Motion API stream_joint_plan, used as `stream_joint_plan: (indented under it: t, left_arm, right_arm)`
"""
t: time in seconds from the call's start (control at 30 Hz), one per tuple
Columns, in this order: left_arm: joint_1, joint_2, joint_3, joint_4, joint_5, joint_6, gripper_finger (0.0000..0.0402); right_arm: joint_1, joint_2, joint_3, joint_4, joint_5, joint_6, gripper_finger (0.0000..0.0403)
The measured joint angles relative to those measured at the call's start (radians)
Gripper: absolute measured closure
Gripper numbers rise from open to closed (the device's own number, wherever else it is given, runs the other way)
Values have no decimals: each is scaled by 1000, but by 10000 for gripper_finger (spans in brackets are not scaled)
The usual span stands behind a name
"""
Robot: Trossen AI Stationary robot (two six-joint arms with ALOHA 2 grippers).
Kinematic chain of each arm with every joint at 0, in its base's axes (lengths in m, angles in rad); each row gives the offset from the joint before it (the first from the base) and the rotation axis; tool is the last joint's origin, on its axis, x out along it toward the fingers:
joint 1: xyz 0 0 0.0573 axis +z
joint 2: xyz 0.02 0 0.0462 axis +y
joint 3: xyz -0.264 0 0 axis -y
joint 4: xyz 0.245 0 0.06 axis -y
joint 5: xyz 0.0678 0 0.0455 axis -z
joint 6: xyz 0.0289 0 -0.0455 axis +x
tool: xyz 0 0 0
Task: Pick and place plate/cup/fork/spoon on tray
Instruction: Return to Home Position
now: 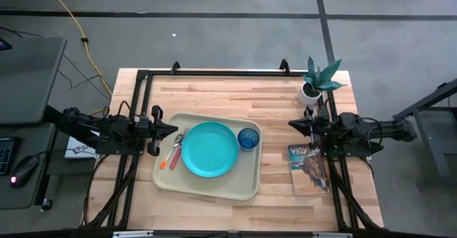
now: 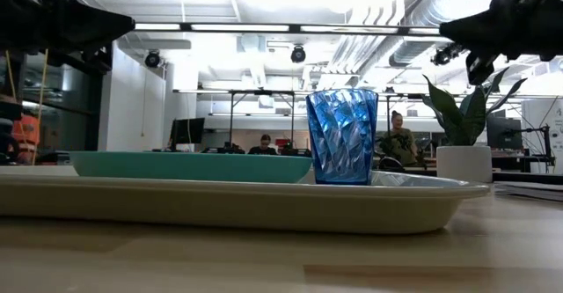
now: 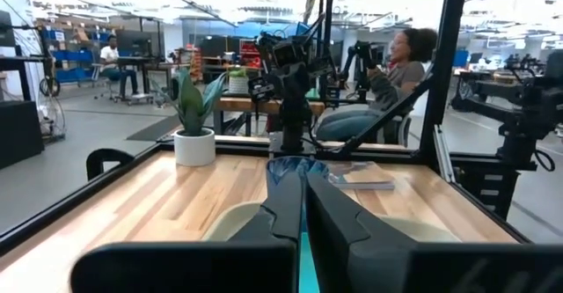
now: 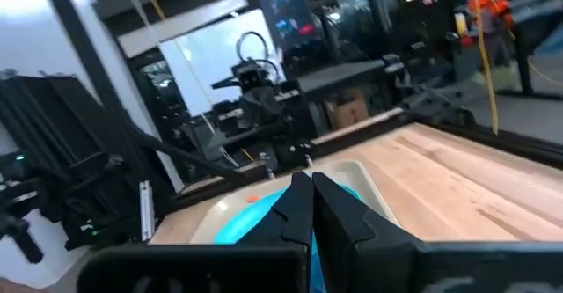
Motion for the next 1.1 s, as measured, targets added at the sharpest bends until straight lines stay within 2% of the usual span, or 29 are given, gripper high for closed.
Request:
stream_joint_plan:
  t: [0.13, 0.47, 1.1]
  left_arm:
    - [0, 0, 0, 0, 0, -1, 399]
    - [0, 0, 0, 0, 0, 1, 398]
    - [0, 0, 0, 1, 0, 0, 398]
  right_arm:
    - [0, -67, -39, -21, -19, -55, 403]
    - [0, -42, -38, -116, -69, -185, 403]
    - [0, -21, -38, -118, -74, -183, 403]
